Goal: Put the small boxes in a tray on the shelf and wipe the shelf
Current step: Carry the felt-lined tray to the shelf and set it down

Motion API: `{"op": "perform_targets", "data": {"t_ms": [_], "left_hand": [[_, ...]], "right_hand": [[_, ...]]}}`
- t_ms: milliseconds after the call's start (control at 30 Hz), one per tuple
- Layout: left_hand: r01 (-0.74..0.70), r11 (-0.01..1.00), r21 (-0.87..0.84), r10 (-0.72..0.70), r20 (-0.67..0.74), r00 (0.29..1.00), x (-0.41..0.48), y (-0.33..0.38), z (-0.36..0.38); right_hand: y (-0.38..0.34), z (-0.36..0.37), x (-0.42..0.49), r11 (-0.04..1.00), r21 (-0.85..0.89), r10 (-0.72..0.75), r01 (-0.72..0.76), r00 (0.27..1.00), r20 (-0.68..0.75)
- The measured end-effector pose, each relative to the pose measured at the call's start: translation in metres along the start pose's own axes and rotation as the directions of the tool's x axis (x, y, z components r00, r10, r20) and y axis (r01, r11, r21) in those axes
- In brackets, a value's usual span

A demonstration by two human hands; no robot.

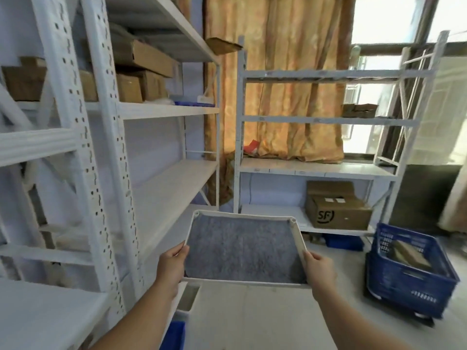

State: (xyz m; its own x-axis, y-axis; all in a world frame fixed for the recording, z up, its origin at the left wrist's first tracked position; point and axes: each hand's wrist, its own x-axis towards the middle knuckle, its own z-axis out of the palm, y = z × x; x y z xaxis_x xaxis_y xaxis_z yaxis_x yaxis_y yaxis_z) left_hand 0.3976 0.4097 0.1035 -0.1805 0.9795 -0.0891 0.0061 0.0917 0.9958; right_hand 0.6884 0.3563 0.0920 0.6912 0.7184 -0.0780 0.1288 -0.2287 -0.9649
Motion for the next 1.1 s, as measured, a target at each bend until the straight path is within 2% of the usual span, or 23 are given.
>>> {"op": "perform_targets", "data": {"t_ms": [233,467,633,767,1100], "left_hand": [[-0.015,1.000,-0.001,0.015,0.114,0.993,0.024,0.026,0.121],[-0.047,0.999,0.008,0.045,0.174,0.984,0.071,0.054,0.193],[-0.063,0.997,-0.052,0.072,0.176,0.982,0.115,0.070,0.228],[-0.072,0.992,-0.103,0.090,0.181,0.979,0.153,0.079,0.251],[-0.073,0.994,-0.081,0.091,0.254,0.963,0.280,0.105,0.309]], "right_hand": [[-0.014,-0.073,0.091,0.999,0.034,0.026,-0.023,0.994,-0.110],[-0.047,-0.106,0.163,0.999,0.042,-0.008,0.015,0.987,-0.158],[-0.072,-0.102,0.210,0.996,0.042,-0.074,0.082,0.985,-0.155],[-0.091,-0.086,0.241,0.997,0.014,-0.071,0.075,0.982,-0.176],[-0.127,-0.035,0.336,0.994,-0.028,-0.113,0.109,0.962,-0.248]]}}
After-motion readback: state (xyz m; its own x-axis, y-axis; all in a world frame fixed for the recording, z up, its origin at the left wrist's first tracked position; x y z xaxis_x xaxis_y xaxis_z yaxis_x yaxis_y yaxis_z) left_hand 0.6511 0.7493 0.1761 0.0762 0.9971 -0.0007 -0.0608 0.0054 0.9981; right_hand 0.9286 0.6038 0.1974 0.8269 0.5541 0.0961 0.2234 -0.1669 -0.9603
